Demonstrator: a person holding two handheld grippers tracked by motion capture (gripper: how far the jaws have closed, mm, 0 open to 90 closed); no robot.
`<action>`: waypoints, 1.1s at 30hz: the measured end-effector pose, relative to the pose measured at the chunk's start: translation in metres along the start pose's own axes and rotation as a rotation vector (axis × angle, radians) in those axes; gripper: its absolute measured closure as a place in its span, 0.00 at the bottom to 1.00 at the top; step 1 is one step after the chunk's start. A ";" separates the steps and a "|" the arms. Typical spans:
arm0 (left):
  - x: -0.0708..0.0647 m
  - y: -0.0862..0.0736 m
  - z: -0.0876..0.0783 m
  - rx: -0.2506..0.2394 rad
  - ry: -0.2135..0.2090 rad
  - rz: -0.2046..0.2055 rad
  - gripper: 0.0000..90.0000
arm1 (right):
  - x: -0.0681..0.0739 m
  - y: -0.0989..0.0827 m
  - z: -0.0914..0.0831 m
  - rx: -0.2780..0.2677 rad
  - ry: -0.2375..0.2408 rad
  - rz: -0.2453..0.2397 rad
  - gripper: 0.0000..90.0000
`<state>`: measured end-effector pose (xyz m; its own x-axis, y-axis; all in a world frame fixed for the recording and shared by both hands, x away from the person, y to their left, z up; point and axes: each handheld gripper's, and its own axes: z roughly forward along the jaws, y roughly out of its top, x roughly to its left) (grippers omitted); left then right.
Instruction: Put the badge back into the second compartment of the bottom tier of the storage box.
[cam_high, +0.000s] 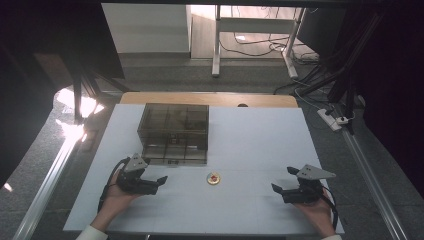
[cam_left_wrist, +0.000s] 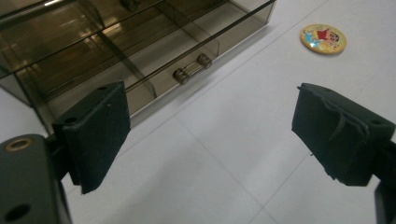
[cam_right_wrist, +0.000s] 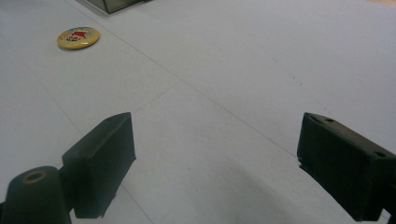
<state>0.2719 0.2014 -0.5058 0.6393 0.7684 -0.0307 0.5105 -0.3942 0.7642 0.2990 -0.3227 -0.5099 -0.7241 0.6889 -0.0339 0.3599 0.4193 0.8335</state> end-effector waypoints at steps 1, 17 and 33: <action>0.000 0.000 0.000 0.000 0.000 0.000 0.13 | 0.000 0.000 0.000 0.001 -0.003 -0.001 0.13; -0.014 0.024 0.011 -0.009 -0.049 0.040 0.13 | 0.002 0.001 0.000 0.000 -0.008 -0.005 0.13; -0.026 0.045 0.027 0.009 -0.081 0.087 0.13 | 0.003 0.001 0.001 0.004 -0.008 -0.005 0.13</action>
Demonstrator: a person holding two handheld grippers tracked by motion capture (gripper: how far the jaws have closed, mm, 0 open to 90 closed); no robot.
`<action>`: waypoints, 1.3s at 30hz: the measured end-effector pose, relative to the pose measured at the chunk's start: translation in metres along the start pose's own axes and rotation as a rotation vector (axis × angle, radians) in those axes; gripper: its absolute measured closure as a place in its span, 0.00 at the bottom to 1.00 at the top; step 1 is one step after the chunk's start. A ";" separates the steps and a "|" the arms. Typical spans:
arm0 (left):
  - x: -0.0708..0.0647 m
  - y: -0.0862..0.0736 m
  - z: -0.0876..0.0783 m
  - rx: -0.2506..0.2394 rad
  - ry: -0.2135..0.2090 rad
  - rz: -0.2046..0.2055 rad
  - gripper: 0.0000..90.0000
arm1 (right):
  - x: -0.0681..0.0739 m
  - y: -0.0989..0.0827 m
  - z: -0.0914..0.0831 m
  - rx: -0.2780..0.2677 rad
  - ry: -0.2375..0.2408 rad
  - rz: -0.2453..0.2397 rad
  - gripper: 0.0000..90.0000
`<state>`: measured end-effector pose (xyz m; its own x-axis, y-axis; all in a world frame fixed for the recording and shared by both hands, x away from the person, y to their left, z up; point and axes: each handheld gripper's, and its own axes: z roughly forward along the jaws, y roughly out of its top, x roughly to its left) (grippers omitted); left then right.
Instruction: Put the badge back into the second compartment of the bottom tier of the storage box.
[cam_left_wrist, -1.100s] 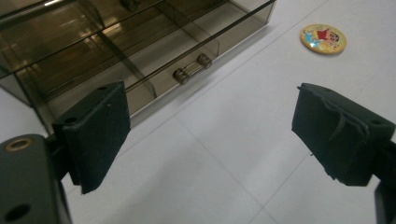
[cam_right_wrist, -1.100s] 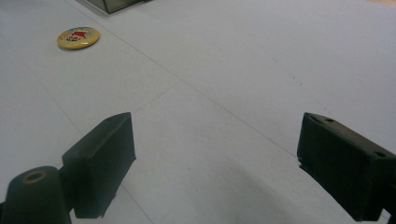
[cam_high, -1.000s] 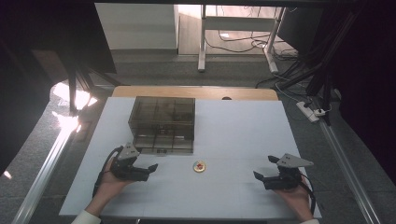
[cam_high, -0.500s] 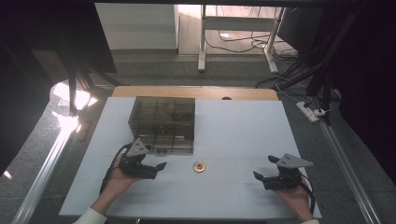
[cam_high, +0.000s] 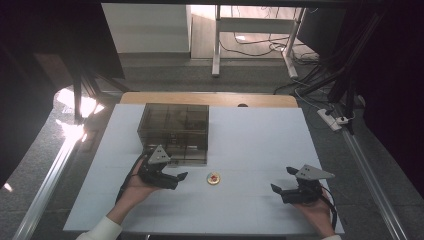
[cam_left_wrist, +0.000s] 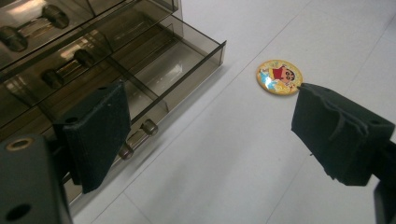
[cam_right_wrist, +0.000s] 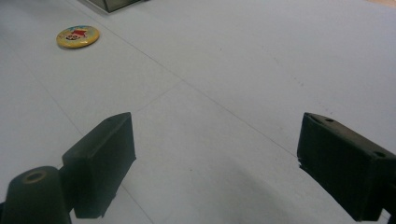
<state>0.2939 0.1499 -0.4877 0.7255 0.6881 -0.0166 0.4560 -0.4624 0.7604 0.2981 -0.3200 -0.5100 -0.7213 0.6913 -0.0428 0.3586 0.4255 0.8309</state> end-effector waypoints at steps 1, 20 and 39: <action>0.000 0.001 0.001 0.002 -0.002 0.002 0.13 | 0.000 0.000 0.000 0.000 0.000 0.000 0.13; -0.004 0.014 0.020 0.026 -0.029 0.022 0.13 | 0.000 0.000 0.001 0.006 0.004 -0.001 0.13; -0.023 0.029 0.045 0.057 -0.072 0.071 0.14 | 0.000 0.000 0.001 0.017 -0.007 -0.011 0.13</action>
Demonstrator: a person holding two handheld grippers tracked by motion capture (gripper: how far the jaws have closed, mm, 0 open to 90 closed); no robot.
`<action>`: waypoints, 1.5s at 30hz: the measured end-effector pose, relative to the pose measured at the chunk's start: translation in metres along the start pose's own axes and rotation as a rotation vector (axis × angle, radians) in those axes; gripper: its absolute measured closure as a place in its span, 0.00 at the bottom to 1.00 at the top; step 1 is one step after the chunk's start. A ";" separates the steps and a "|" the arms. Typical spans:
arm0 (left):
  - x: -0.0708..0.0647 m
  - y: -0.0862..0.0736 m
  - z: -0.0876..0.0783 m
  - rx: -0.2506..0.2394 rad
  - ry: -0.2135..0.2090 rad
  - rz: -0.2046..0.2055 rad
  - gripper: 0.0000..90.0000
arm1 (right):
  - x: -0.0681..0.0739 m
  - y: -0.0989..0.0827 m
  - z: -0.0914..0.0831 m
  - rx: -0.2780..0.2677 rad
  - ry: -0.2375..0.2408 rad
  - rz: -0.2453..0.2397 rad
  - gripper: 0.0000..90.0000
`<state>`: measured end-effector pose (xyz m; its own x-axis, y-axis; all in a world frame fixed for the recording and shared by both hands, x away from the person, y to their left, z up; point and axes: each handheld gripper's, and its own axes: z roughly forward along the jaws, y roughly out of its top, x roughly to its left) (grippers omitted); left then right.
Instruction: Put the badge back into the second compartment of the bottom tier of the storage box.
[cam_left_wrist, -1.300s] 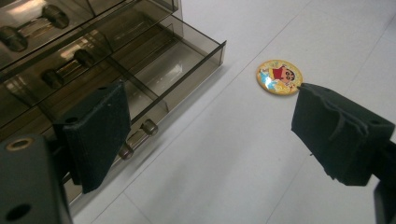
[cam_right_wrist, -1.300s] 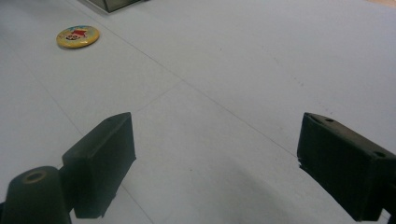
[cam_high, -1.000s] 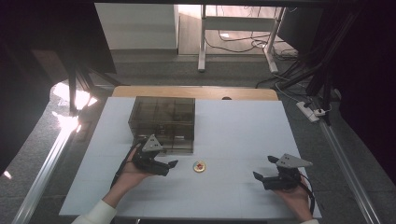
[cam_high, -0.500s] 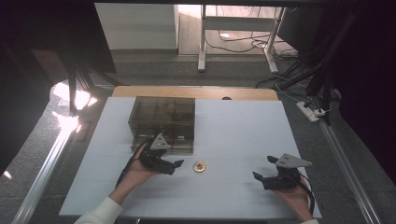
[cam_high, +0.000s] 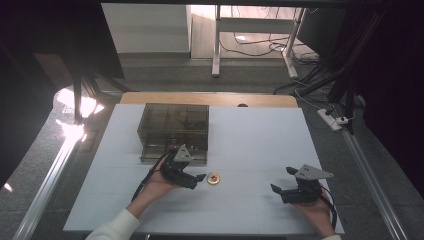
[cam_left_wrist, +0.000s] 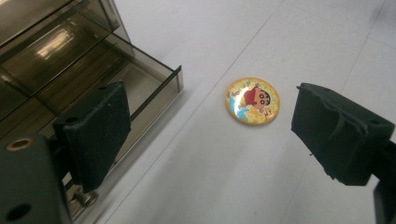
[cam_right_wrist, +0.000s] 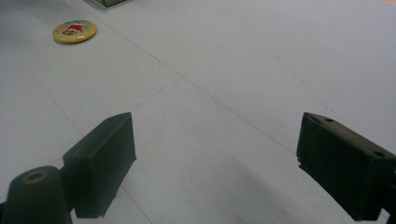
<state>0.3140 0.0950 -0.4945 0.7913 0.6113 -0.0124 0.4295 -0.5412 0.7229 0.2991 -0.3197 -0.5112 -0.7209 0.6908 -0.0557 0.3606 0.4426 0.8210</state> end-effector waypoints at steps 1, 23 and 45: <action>0.000 0.000 0.000 0.000 0.000 0.000 0.13 | 0.000 0.000 0.000 0.001 0.000 0.000 0.13; -0.010 0.012 0.025 0.040 -0.040 0.029 0.14 | 0.000 0.000 0.001 0.003 0.004 -0.001 0.13; -0.022 0.026 0.043 0.072 -0.102 0.085 0.16 | 0.000 -0.001 0.000 0.004 0.000 0.001 0.13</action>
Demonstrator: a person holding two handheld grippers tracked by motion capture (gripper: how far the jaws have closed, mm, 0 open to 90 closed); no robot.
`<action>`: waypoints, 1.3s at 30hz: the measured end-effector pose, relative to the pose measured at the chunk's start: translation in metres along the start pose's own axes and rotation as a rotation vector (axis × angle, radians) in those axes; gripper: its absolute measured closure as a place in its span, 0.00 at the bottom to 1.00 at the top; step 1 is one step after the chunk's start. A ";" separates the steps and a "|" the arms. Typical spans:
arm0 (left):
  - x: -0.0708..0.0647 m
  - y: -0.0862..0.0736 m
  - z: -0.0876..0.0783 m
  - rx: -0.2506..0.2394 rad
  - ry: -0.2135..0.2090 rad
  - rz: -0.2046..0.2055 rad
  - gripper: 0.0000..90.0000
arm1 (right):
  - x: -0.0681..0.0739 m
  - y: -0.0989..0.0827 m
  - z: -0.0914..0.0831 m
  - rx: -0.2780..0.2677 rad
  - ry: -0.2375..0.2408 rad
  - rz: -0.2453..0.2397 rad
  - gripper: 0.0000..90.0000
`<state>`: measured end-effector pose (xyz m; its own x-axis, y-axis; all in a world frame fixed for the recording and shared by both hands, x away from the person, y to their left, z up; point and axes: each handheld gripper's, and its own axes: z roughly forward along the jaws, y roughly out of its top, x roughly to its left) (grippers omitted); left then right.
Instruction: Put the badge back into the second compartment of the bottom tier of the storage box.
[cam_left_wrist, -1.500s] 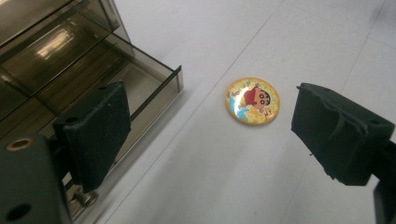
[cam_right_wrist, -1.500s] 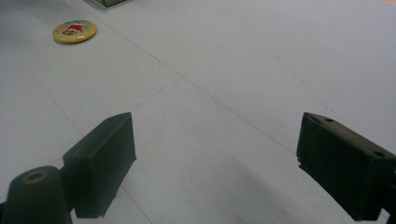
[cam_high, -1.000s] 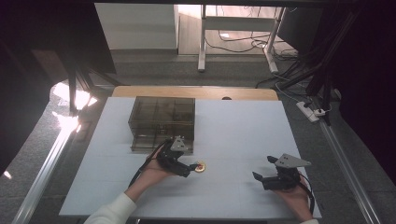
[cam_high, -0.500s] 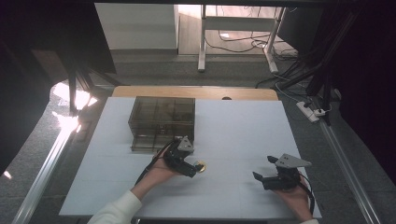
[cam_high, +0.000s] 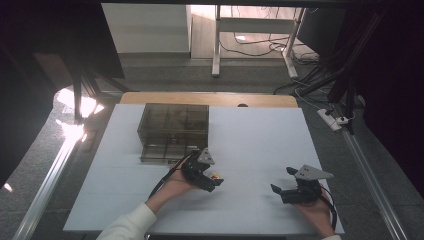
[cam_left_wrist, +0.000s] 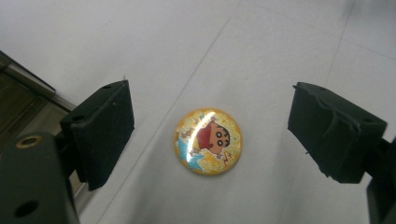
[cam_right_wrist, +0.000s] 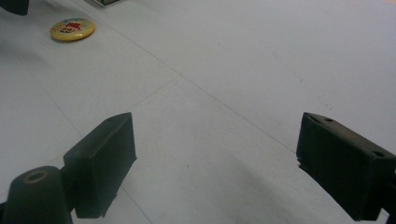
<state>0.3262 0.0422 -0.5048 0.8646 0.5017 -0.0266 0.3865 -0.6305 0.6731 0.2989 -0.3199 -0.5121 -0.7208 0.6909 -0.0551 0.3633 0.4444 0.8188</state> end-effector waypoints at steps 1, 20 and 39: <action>0.000 0.000 0.001 0.006 -0.002 0.005 0.17 | 0.000 0.000 0.000 0.001 -0.005 0.000 0.13; -0.002 -0.004 0.015 0.108 -0.036 0.010 0.24 | 0.000 -0.001 0.002 0.007 0.000 0.000 0.13; -0.001 -0.005 0.020 0.147 -0.017 0.019 0.43 | 0.000 -0.001 0.002 0.010 0.000 -0.002 0.13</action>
<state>0.3298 0.0332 -0.5228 0.8770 0.4796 -0.0285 0.4121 -0.7204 0.5579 0.2997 -0.3189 -0.5139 -0.7215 0.6900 -0.0570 0.3675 0.4515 0.8130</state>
